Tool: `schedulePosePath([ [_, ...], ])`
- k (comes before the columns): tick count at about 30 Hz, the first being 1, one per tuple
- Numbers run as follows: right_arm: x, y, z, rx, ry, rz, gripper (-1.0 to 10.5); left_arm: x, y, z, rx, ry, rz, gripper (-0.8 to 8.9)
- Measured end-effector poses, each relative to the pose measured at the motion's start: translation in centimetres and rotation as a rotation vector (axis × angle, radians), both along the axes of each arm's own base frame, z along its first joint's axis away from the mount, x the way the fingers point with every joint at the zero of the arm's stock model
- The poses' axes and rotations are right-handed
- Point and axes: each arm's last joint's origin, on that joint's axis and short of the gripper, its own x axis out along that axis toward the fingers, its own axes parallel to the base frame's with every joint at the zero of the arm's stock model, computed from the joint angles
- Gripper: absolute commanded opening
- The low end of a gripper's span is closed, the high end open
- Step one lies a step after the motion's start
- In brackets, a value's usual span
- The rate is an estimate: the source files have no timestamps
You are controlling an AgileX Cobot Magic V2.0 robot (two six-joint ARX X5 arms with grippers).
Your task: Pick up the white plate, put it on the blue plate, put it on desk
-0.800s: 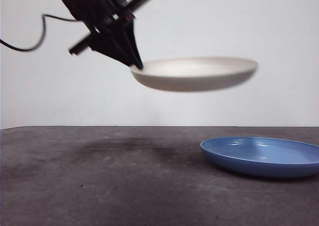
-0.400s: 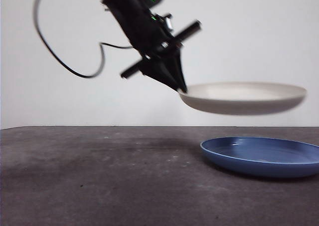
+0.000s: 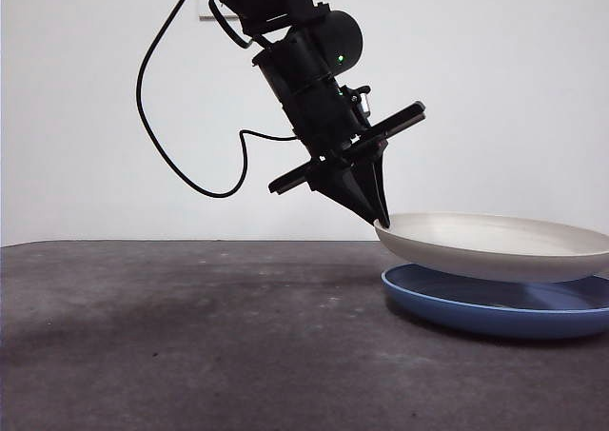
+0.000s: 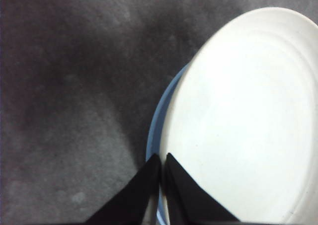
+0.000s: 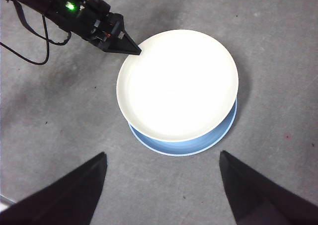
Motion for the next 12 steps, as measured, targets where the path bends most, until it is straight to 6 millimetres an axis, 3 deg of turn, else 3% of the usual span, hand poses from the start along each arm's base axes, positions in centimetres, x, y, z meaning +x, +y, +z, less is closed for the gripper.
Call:
schedulePosePath([
  [12,0.0,-0.1,0.0,-0.016,-0.001,-0.018,3.7,-0.9,-1.3,-2.1,0.054,0.052,-0.045,0.16],
])
